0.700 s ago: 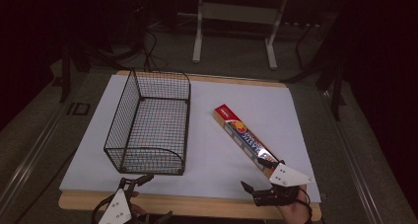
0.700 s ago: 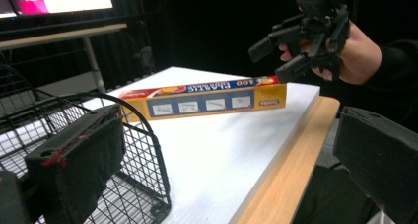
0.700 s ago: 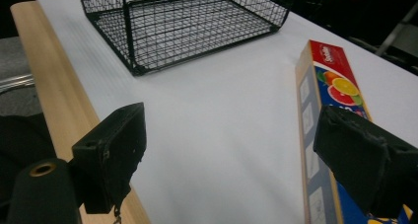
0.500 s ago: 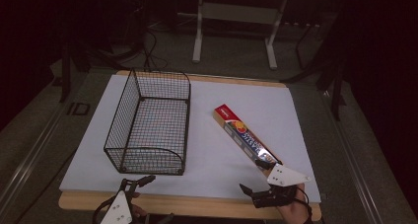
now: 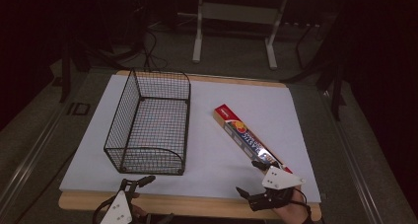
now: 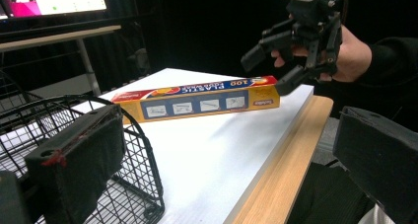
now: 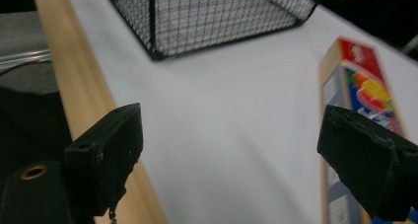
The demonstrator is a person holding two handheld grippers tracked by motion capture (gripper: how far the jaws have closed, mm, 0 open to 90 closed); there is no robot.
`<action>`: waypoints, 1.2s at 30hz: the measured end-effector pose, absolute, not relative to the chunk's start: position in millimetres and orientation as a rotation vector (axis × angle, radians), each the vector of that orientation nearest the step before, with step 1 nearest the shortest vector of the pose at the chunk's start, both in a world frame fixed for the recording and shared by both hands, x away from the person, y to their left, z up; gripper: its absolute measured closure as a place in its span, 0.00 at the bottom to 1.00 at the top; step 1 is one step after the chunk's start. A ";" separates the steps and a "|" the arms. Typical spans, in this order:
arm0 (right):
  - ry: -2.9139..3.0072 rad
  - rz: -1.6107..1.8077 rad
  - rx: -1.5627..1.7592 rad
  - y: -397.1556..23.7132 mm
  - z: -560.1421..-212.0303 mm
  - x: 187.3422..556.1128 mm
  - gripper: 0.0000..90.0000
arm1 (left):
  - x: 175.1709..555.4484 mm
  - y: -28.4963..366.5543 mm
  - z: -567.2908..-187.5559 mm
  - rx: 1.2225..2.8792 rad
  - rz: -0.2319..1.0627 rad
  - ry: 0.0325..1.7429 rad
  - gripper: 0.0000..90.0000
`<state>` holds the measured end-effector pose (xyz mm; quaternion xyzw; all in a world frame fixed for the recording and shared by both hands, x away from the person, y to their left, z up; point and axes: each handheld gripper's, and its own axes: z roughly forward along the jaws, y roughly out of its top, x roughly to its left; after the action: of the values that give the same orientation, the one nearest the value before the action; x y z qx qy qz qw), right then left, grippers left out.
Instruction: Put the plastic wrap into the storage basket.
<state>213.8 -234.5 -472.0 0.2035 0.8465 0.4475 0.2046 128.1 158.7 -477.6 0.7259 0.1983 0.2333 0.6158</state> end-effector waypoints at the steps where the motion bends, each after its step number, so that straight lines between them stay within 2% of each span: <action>1: 2.352 1.265 0.562 -233.9 -470.0 213.4 0.11 | 128.2 159.5 -477.3 1.667 0.535 0.456 0.00; 14: 2.297 1.177 0.687 -252.8 -463.0 238.1 0.11 | 129.7 159.0 -477.1 1.674 0.517 0.456 0.00; 36: 2.371 0.973 0.912 -273.1 -479.8 292.4 0.12 | 130.0 155.9 -478.7 1.704 0.494 0.451 0.00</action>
<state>292.4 -273.1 -479.8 0.3280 0.8523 0.3498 0.2091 130.0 155.9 -478.7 0.7380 0.1953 0.2138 0.6094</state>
